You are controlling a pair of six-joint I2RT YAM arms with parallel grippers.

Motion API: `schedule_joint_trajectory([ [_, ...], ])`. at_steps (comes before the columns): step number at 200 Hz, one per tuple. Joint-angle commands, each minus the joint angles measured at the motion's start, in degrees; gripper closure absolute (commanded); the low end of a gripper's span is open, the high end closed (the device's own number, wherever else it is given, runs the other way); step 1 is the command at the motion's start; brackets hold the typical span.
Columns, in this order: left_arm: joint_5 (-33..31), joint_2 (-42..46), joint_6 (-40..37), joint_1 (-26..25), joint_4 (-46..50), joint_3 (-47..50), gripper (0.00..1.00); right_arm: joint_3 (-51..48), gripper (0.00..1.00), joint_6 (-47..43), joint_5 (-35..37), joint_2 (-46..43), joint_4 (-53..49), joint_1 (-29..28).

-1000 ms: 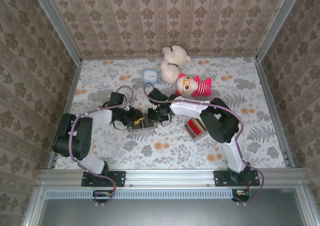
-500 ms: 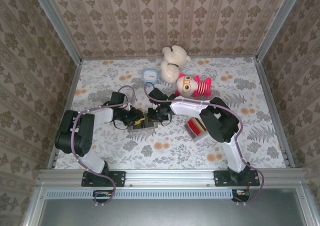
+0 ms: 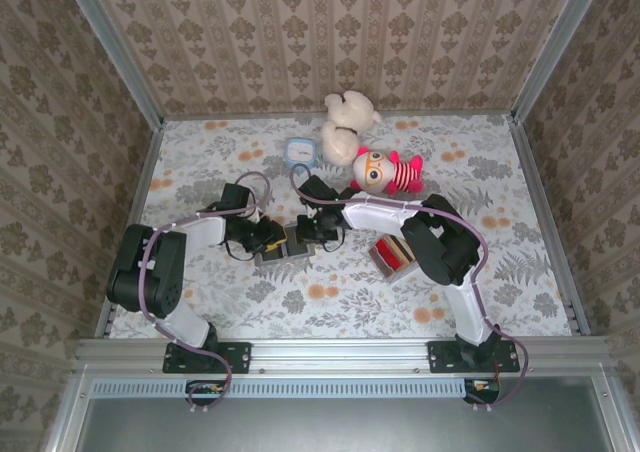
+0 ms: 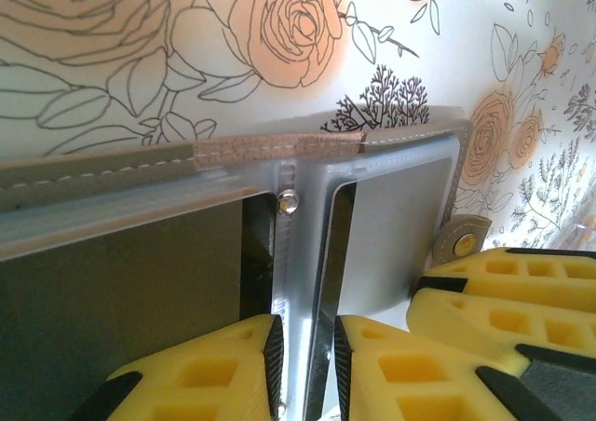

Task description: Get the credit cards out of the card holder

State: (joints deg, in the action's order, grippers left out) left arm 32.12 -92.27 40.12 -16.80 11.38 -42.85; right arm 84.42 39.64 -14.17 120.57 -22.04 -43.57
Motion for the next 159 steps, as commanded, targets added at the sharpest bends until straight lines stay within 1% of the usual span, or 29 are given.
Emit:
schedule_joint_trajectory([
  [1,-0.97,-1.07,-1.91,-0.33,3.42,-0.73,0.75,-0.88,0.82,0.07,1.45,-2.37,0.14,0.93],
  [20,-0.96,-1.51,-1.88,-0.64,3.33,-0.99,0.74,-0.42,0.83,0.61,3.68,-2.18,-1.2,1.05],
  [40,-1.03,-1.47,-1.89,-0.83,3.48,-0.93,0.73,-0.49,0.81,0.4,4.51,-2.08,-1.35,1.03],
  [78,-0.83,-1.56,-1.67,-0.8,3.12,-0.9,0.73,1.82,0.8,-0.18,0.19,0.65,-1.65,0.98],
  [159,-0.92,-2.92,-0.92,-0.65,2.21,-0.33,0.74,2.68,0.81,-0.36,-2.55,2.9,-1.36,0.9],
])
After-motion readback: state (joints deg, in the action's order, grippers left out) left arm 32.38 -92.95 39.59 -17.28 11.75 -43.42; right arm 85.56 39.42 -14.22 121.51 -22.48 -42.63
